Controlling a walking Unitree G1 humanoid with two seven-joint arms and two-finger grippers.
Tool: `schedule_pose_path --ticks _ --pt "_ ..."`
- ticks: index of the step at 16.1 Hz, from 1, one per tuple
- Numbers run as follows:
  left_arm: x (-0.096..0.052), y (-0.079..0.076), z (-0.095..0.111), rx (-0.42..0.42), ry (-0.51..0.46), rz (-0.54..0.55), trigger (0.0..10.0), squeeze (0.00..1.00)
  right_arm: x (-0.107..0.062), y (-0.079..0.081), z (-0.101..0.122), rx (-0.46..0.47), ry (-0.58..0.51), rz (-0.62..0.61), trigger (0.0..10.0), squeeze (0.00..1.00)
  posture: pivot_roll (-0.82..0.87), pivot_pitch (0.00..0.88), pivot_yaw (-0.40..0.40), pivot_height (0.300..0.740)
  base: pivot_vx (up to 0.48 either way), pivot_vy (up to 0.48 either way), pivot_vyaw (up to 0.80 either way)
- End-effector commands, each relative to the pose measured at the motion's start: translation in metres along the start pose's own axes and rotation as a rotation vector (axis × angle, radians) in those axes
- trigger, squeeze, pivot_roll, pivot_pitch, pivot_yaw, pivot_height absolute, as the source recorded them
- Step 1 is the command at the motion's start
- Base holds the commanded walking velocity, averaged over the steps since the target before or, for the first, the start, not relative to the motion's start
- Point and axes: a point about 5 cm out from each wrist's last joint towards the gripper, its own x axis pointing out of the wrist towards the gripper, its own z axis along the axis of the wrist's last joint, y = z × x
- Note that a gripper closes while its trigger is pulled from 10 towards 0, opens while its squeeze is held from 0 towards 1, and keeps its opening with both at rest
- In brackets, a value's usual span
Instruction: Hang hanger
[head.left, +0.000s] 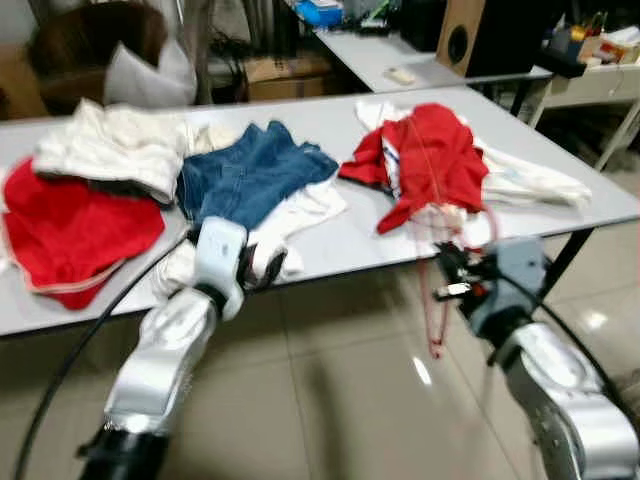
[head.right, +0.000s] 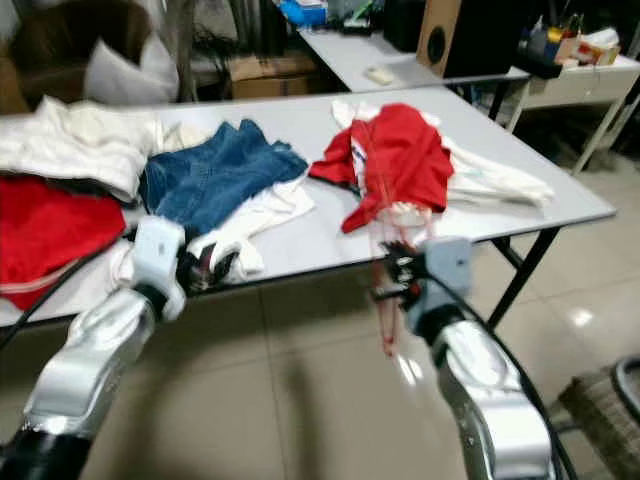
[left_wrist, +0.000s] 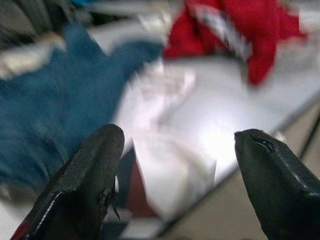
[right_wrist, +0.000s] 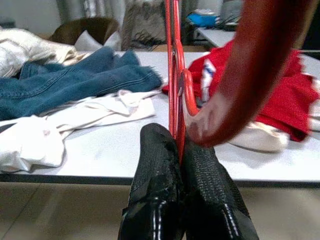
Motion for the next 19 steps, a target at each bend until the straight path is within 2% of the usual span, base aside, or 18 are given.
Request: schedule_pose_path --ticks 1,4,5,6,7,9,10,11,13,15,16,17,19 --pt "0.005 -0.012 -0.004 0.042 0.034 -0.105 10.0 1.00 -0.001 -0.003 0.002 -0.005 0.003 -0.006 10.0 0.00 -0.17 0.000 0.009 0.740 0.000 0.000 0.00" --pt "0.022 -0.007 -0.012 0.124 0.097 -0.119 10.0 0.97 -0.003 -0.002 0.001 -0.006 -0.001 -0.017 10.0 0.00 -0.17 0.000 0.048 0.740 0.000 0.000 0.00" --pt "0.026 -0.004 -0.011 0.129 0.100 -0.116 10.0 0.05 -0.003 -0.001 0.000 -0.009 -0.003 -0.026 10.0 0.00 -0.20 0.000 0.074 0.740 0.000 0.000 0.00" --pt "0.033 -0.002 -0.012 0.141 0.103 -0.110 10.0 0.00 -0.005 0.000 0.001 -0.032 -0.008 -0.036 10.0 0.00 -0.22 0.000 0.104 0.740 0.000 0.000 0.00" --pt "0.041 0.000 -0.012 0.166 0.100 -0.098 10.0 0.00 -0.010 0.001 0.004 -0.043 -0.016 -0.038 10.0 0.00 -0.24 0.000 0.105 0.740 0.000 0.000 0.00" --pt "0.047 0.002 -0.011 0.196 0.087 -0.072 10.0 0.00 -0.012 0.000 0.004 -0.033 -0.017 -0.044 10.0 0.00 -0.23 0.000 0.086 0.740 0.000 0.000 0.00" --pt "0.051 0.006 -0.011 0.212 0.072 -0.033 4.6 0.00 -0.011 -0.001 0.004 -0.028 -0.016 -0.045 10.0 0.00 -0.22 0.000 0.067 0.740 0.000 0.000 0.00" --pt "0.056 0.010 -0.015 0.227 0.064 0.005 0.0 0.00 -0.003 -0.002 0.002 -0.029 -0.010 -0.037 10.0 0.00 -0.22 0.000 0.056 0.740 0.000 0.000 0.00" --pt "0.059 0.011 -0.022 0.263 0.099 0.010 0.0 0.00 0.000 -0.003 0.012 -0.052 -0.036 -0.016 10.0 0.00 -0.24 0.000 0.058 0.740 0.000 0.000 0.00" --pt "0.060 0.019 -0.030 0.304 0.147 0.070 0.0 0.00 -0.003 -0.006 0.013 -0.078 -0.023 -0.016 10.0 0.00 -0.25 0.000 0.047 0.740 0.000 0.000 0.00" --pt "0.060 0.025 -0.032 0.353 0.162 0.104 0.0 0.00 -0.005 -0.006 0.013 -0.075 -0.022 -0.013 10.0 0.00 -0.25 0.000 0.040 0.740 0.000 0.000 0.00" --pt "0.058 0.030 -0.034 0.362 0.170 0.133 0.0 0.00 -0.007 -0.003 0.012 -0.075 -0.013 0.000 10.0 0.00 -0.25 0.004 0.040 0.740 0.000 0.000 0.00" --pt "0.057 0.030 -0.037 0.362 0.170 0.130 0.0 0.00 -0.008 -0.001 0.010 -0.072 -0.007 0.002 10.0 0.00 -0.25 0.030 0.042 0.740 0.000 0.000 0.00"
